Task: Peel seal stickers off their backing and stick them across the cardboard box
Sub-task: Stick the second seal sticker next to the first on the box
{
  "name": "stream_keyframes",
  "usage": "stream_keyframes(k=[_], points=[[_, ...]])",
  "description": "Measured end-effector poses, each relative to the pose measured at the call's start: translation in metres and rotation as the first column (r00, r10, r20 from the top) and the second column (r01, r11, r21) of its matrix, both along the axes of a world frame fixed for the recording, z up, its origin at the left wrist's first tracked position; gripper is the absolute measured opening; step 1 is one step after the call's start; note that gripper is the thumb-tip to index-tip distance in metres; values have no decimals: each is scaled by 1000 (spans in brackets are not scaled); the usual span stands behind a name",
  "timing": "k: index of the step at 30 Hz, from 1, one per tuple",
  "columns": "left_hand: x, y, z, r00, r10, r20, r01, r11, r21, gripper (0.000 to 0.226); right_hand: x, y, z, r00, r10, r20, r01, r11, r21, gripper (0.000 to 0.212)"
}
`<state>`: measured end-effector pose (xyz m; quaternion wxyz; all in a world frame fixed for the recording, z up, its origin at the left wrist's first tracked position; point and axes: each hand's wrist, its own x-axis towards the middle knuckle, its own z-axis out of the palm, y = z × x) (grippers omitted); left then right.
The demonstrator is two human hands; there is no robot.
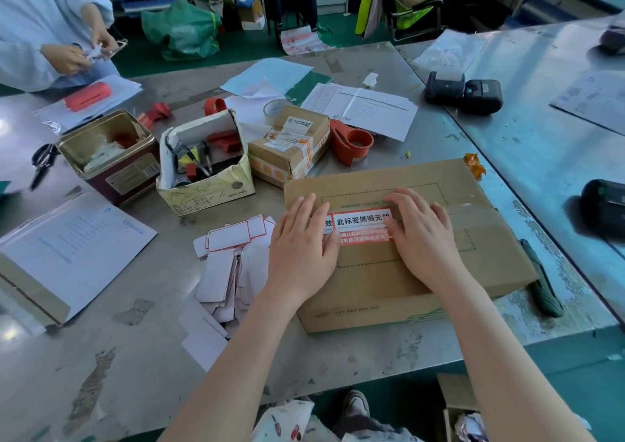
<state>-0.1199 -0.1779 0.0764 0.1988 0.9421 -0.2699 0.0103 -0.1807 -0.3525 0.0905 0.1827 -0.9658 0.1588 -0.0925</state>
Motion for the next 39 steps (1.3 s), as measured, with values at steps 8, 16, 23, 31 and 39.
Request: stream_keyframes(k=[8,16,23,31,39], points=[[-1,1,1,1000,-2,-14,1,999,-39,50,-2,1,2,999,-5,41,4,1000,20,29],[-2,2,4,999,-8,-45,4,996,-87,49,10,4,1,985,-154,83,152,988,36,20],[-2,2,4,999,18,-48,-26,987,-157,44,17,2,1,979,-187,77,183,982,50,22],[2,9,1,993,36,-117,-84,897,-435,28,17,12,2,979,-183,85,181,983,33,25],[24,53,0,951,164,-263,-293,752,-590,21,37,74,5,993,-106,60,103,994,42,23]])
